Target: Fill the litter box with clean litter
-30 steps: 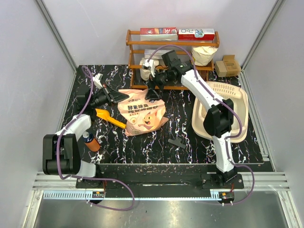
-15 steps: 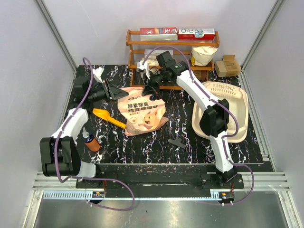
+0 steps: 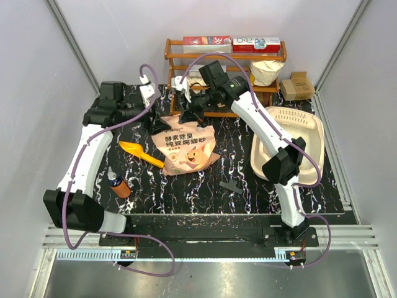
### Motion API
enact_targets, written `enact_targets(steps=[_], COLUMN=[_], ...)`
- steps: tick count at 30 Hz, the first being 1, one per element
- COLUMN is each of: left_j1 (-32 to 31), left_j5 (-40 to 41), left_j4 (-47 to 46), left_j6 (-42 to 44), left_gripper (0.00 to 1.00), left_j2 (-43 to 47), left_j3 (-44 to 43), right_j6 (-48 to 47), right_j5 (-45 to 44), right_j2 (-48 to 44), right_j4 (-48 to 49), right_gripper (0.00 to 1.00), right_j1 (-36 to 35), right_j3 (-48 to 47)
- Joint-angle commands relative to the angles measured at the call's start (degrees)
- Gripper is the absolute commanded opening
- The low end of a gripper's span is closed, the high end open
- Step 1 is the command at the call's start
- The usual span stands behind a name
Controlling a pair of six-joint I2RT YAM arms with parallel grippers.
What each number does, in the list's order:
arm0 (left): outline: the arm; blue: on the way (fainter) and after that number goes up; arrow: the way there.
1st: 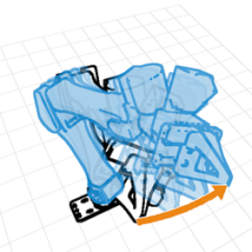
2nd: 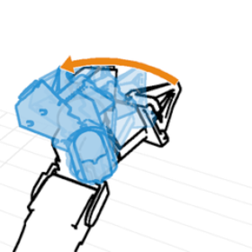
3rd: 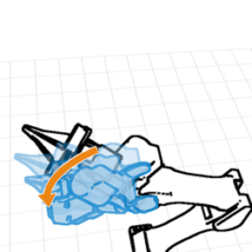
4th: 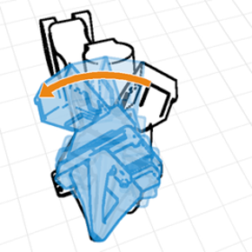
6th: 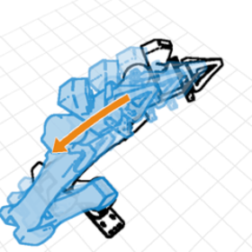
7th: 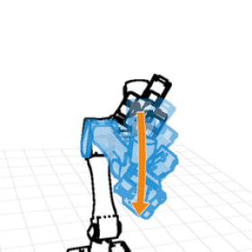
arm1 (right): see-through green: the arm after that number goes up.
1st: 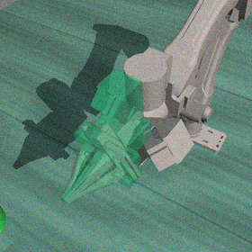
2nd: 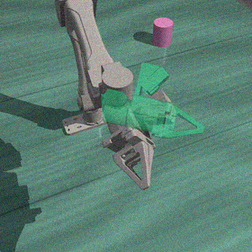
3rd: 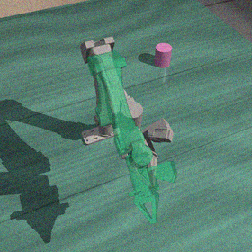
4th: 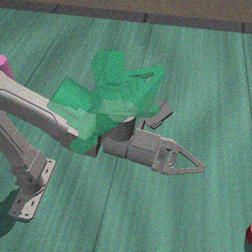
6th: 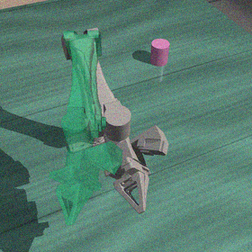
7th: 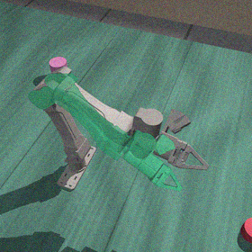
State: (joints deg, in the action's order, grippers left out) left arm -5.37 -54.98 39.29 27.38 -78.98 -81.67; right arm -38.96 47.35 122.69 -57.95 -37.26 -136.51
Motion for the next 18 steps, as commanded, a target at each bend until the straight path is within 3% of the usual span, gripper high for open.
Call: enact_targets(steps=[1,5,7,8,10,11,13,15,18], left_j1=[-2.89,-6.23,-7.02,-8.16,-9.31,-10.27,-10.63,-10.63,-10.54], left_j5=[4.00,5.94,5.41,5.06,3.83,3.57,2.43,2.51,4.78], left_j4=[6.06,5.98,6.68,7.29,10.01,10.71,10.90,7.41,-1.18], left_j6=[15.49,20.17,21.05,21.05,21.14,20.70,17.73,14.04,7.53], left_gripper=[0.67,0.65,0.59,0.53,0.26,0.16,0.00,0.00,0.00], left_j2=[-2.67,-5.04,-6.71,-8.02,-9.34,-10.05,-9.71,-7.34,-0.85], left_j3=[-0.60,-0.59,-1.30,-2.26,-3.32,-3.93,-3.68,-1.84,2.99], right_j6=[0.20,0.11,0.29,0.29,0.72,1.34,7.53,13.53,28.19], right_j5=[-0.07,-0.42,-0.86,-1.12,-2.87,-4.01,-10.06,-15.25,-14.23], right_j2=[-4.66,-5.45,-5.71,-5.89,-6.67,-7.11,-10.01,-13.95,-18.70], right_j4=[3.11,3.02,3.02,2.94,3.11,3.37,6.35,9.77,14.60], right_gripper=[0.00,0.00,0.00,0.00,0.01,0.07,0.32,0.48,0.79], right_j1=[0.08,-0.01,-0.01,0.08,0.08,0.16,0.60,2.00,8.58], right_j3=[-2.10,-1.22,-0.52,-0.34,0.80,1.41,5.27,10.44,16.68])
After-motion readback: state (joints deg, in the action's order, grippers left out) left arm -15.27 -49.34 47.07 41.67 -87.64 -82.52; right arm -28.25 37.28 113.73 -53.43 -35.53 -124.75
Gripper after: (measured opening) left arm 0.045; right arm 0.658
